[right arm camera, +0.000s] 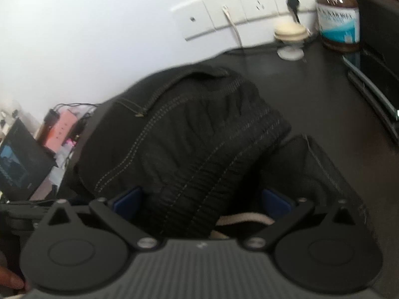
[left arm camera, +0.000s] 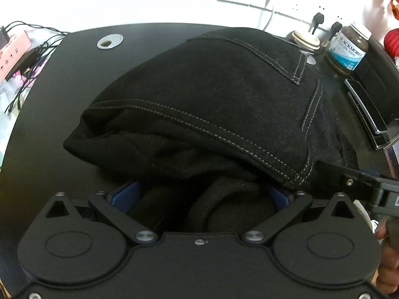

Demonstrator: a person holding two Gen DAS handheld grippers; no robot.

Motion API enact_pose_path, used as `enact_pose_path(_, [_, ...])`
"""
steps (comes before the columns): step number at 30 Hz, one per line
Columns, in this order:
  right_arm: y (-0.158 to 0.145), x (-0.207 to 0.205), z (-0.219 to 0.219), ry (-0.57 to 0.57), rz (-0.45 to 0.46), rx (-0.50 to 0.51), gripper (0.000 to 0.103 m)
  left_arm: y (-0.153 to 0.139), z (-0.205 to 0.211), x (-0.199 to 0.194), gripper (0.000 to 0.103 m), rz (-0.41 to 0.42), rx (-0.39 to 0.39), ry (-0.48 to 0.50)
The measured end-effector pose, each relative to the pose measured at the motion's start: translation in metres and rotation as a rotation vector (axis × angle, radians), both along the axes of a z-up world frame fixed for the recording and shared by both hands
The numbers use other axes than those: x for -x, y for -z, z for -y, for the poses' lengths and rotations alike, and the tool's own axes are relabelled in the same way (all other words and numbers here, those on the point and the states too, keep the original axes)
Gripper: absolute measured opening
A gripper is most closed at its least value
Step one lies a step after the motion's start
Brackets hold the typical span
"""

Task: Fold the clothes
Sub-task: 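Push the held jeans forward across the desk with both grippers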

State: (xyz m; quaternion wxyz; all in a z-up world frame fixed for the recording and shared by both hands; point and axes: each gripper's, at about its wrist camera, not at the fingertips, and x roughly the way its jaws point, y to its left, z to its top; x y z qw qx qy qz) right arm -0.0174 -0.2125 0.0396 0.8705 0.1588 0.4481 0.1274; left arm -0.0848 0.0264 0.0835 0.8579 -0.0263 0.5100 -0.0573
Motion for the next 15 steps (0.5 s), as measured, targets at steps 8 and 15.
enact_pose_path(8, [0.012,0.000,-0.004,0.009,-0.050,0.006,0.102,0.004,0.002,-0.001,0.103,-0.028,-0.014,0.002])
enact_pose_path(15, [0.017,0.000,-0.010,-0.013,-0.071,0.035,0.102,0.010,0.004,-0.006,0.103,-0.065,-0.025,0.006])
